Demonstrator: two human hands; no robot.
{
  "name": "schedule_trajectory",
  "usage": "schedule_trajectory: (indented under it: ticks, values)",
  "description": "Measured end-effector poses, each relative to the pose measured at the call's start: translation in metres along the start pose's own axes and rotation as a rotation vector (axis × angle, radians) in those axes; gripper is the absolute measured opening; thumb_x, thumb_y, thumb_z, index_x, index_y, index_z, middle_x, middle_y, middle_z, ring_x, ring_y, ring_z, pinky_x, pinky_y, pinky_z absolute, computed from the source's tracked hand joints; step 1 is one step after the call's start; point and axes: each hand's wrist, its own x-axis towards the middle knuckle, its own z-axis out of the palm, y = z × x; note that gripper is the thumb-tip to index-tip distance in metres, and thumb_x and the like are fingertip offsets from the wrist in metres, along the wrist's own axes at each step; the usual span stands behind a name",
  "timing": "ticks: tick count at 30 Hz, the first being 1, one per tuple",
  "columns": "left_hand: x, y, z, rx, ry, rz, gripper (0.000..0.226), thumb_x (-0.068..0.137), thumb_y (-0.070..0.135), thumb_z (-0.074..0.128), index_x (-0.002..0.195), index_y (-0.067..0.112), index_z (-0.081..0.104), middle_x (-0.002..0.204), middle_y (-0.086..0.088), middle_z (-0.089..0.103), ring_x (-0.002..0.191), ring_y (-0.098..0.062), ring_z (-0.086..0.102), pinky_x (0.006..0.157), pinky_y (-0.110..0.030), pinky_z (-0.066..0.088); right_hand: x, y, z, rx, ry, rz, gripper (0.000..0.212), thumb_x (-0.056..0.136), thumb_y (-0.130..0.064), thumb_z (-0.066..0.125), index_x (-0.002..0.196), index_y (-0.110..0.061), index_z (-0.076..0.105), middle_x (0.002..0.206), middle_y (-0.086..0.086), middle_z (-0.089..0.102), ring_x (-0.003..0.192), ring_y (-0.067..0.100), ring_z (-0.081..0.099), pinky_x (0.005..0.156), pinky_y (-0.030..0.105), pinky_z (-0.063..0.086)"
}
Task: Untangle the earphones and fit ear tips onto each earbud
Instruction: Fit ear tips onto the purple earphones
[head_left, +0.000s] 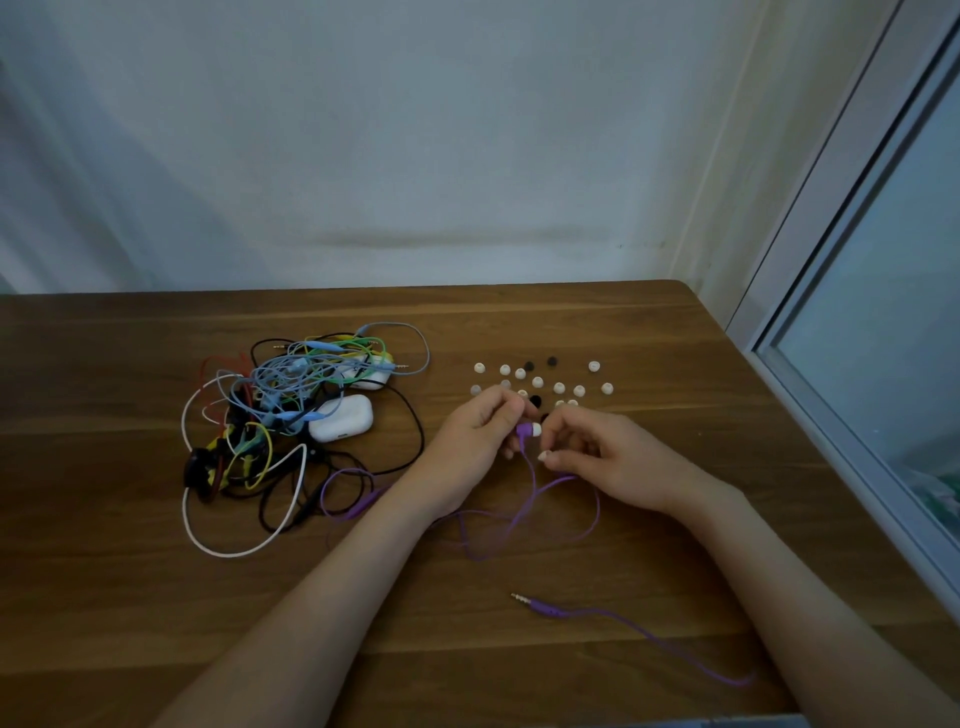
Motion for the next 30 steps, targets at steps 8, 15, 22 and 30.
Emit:
schedule_trajectory:
  ticks: [8, 15, 22, 30]
  values:
    - [0.002, -0.002, 0.001, -0.049, -0.054, -0.015, 0.008, 0.089, 0.016, 0.065, 0.097, 0.016, 0.065, 0.081, 0.008, 0.061, 0.073, -0.003, 0.054, 0.068, -0.017, 0.046, -0.002, 0.004, -0.005, 0.01, 0.015, 0.004, 0.017, 0.089, -0.013, 0.065, 0.089, -0.029, 0.06, 0.081, -0.011, 0.063, 0.075, -0.003, 0.059, 0.07, 0.018, 0.047]
    - [0.0, -0.002, 0.0, -0.001, -0.029, 0.012, 0.009, 0.092, 0.014, 0.061, 0.091, 0.015, 0.07, 0.075, 0.011, 0.061, 0.069, -0.004, 0.053, 0.067, -0.017, 0.045, 0.001, 0.004, -0.001, -0.009, 0.372, -0.023, 0.02, 0.093, -0.012, 0.056, 0.091, -0.032, 0.054, 0.085, -0.011, 0.059, 0.078, -0.006, 0.057, 0.068, 0.012, 0.046]
    - [-0.001, 0.005, 0.001, -0.022, -0.027, -0.017, 0.016, 0.099, 0.01, 0.045, 0.096, 0.012, 0.061, 0.076, 0.002, 0.062, 0.059, -0.003, 0.052, 0.057, -0.016, 0.044, 0.002, 0.004, -0.009, 0.179, 0.635, 0.034, 0.015, 0.095, -0.01, 0.052, 0.097, -0.024, 0.055, 0.086, -0.006, 0.061, 0.072, -0.005, 0.059, 0.065, 0.01, 0.048]
    - [0.0, 0.0, 0.003, 0.095, -0.049, -0.007, 0.018, 0.1, 0.028, 0.045, 0.092, 0.023, 0.06, 0.069, 0.009, 0.05, 0.059, -0.003, 0.047, 0.058, -0.019, 0.039, 0.002, -0.003, 0.009, 0.29, 0.376, -0.103, 0.015, 0.093, -0.001, 0.053, 0.095, -0.015, 0.058, 0.074, 0.002, 0.064, 0.069, 0.013, 0.063, 0.066, 0.022, 0.052]
